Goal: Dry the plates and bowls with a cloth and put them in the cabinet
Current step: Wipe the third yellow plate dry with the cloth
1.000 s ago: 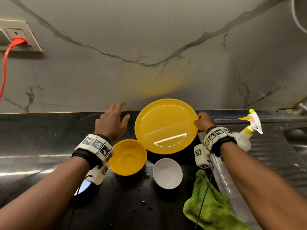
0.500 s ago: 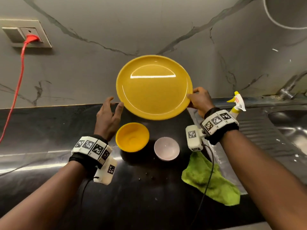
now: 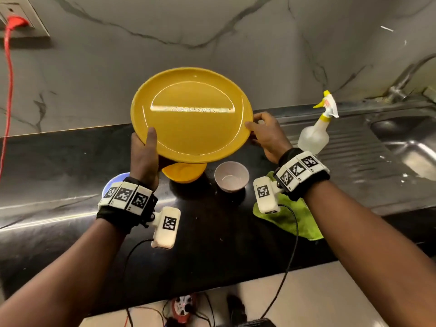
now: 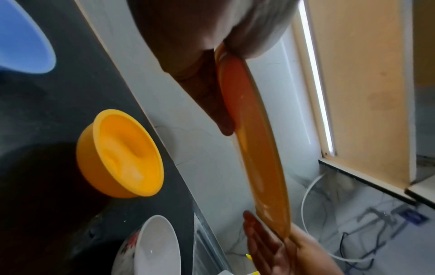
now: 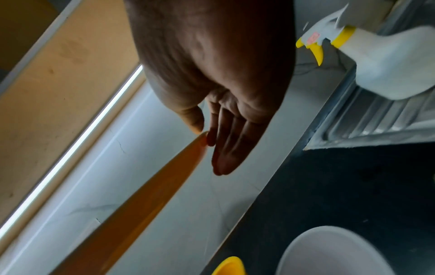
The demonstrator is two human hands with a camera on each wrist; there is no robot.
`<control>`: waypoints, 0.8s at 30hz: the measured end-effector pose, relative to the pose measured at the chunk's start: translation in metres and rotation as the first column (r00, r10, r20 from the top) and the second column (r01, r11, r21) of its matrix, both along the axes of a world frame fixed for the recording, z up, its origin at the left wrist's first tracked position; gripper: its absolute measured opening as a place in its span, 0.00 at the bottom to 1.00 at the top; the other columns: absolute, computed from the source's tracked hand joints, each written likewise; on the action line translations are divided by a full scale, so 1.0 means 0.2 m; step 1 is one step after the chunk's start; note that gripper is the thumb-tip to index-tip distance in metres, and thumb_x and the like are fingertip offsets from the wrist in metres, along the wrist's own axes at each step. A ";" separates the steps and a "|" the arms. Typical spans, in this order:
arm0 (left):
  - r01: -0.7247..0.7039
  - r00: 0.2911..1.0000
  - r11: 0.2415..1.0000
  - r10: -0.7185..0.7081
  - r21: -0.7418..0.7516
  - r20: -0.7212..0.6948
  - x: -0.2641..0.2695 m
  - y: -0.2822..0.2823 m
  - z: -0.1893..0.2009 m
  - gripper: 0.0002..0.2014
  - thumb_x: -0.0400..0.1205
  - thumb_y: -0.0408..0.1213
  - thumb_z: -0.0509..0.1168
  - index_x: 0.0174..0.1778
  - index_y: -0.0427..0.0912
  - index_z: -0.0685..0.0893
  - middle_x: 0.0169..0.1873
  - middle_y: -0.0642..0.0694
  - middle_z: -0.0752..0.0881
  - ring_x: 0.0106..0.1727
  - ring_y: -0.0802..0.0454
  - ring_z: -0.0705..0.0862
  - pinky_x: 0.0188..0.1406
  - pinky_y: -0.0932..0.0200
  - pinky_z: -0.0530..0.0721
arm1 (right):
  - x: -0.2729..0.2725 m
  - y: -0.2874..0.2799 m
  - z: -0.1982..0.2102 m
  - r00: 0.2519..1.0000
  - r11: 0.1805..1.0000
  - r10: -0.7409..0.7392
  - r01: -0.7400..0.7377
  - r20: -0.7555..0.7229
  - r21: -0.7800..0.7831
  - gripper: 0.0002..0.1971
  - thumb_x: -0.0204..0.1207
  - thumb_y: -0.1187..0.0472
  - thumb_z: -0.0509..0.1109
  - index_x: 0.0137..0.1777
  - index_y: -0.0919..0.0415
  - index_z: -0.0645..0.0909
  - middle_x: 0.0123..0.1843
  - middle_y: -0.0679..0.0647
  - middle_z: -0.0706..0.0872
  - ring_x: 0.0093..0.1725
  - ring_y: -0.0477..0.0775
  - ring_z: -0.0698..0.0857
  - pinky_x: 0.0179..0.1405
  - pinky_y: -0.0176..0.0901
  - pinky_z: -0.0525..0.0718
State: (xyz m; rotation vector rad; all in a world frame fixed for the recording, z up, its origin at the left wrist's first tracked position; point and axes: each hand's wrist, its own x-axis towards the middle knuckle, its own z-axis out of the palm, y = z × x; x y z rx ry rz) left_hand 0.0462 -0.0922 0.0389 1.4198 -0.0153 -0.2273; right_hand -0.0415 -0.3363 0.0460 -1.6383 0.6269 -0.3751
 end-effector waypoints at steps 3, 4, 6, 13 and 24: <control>-0.057 0.998 0.998 0.057 0.003 0.005 -0.02 0.03 -0.05 0.08 0.91 0.42 0.56 0.65 0.48 0.69 0.57 0.45 0.82 0.59 0.42 0.85 0.45 0.44 0.90 | -0.08 -0.02 -0.05 0.999 0.999 0.027 -0.027 -0.017 -0.021 0.10 0.86 0.56 0.64 0.54 0.62 0.81 0.47 0.58 0.87 0.43 0.53 0.86 0.35 0.44 0.87; -0.065 0.997 0.998 0.065 0.015 0.034 -0.03 0.03 -0.06 0.09 0.91 0.41 0.56 0.66 0.48 0.69 0.57 0.45 0.82 0.57 0.44 0.85 0.40 0.50 0.89 | -0.10 -0.04 -0.08 0.998 0.993 0.029 -0.036 -0.059 -0.116 0.13 0.85 0.52 0.64 0.55 0.62 0.82 0.48 0.57 0.88 0.45 0.53 0.87 0.39 0.47 0.88; -0.059 0.994 0.998 0.057 0.027 0.093 -0.05 0.05 -0.09 0.11 0.91 0.40 0.56 0.68 0.46 0.70 0.58 0.45 0.82 0.55 0.47 0.85 0.37 0.57 0.87 | -0.17 -0.08 -0.15 0.990 0.932 -0.015 -0.037 -0.141 -0.360 0.18 0.83 0.46 0.66 0.56 0.61 0.84 0.50 0.56 0.89 0.49 0.54 0.86 0.48 0.51 0.86; -0.059 0.998 0.997 0.058 -0.048 -0.019 -0.13 0.07 -0.09 0.12 0.90 0.45 0.58 0.68 0.47 0.69 0.66 0.39 0.82 0.62 0.40 0.86 0.38 0.52 0.90 | -0.41 -0.13 -0.51 0.821 0.737 -0.087 -0.327 -0.564 -0.591 0.30 0.71 0.42 0.76 0.69 0.55 0.77 0.67 0.59 0.83 0.68 0.65 0.80 0.65 0.56 0.79; -0.022 0.999 0.996 0.019 -0.092 -0.032 -0.18 0.14 -0.04 0.15 0.89 0.42 0.60 0.69 0.60 0.67 0.65 0.48 0.81 0.61 0.42 0.85 0.43 0.42 0.91 | -0.51 -0.12 -0.61 0.728 0.779 -0.111 -0.359 -0.677 -0.514 0.28 0.72 0.55 0.75 0.74 0.43 0.77 0.69 0.58 0.83 0.68 0.65 0.81 0.63 0.51 0.79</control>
